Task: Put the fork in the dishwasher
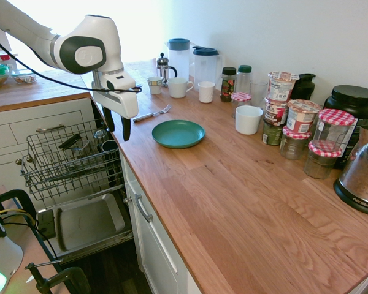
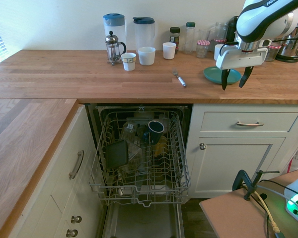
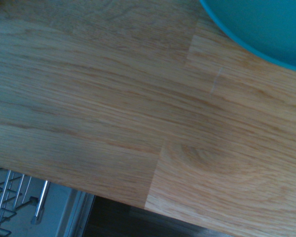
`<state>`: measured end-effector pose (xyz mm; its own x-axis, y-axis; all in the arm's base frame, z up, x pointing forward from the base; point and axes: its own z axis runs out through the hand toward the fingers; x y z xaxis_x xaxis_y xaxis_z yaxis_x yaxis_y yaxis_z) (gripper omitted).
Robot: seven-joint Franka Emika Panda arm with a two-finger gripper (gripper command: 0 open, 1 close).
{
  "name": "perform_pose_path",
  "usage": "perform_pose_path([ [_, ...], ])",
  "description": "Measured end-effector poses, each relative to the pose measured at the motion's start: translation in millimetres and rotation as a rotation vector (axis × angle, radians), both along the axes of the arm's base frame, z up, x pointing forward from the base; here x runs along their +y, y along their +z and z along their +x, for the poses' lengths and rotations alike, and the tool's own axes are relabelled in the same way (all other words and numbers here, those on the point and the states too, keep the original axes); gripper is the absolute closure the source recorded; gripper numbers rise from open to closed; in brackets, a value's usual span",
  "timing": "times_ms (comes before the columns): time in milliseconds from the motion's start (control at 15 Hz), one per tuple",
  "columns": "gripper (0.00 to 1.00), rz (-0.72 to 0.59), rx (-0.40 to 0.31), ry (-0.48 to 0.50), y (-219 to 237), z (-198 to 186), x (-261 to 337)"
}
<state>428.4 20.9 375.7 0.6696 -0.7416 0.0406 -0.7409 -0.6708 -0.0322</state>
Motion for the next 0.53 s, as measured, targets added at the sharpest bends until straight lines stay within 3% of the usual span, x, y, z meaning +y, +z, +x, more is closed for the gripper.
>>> perform_pose_path([
  [533,0.00,-0.001,-0.046,0.025,20,29,19],
])
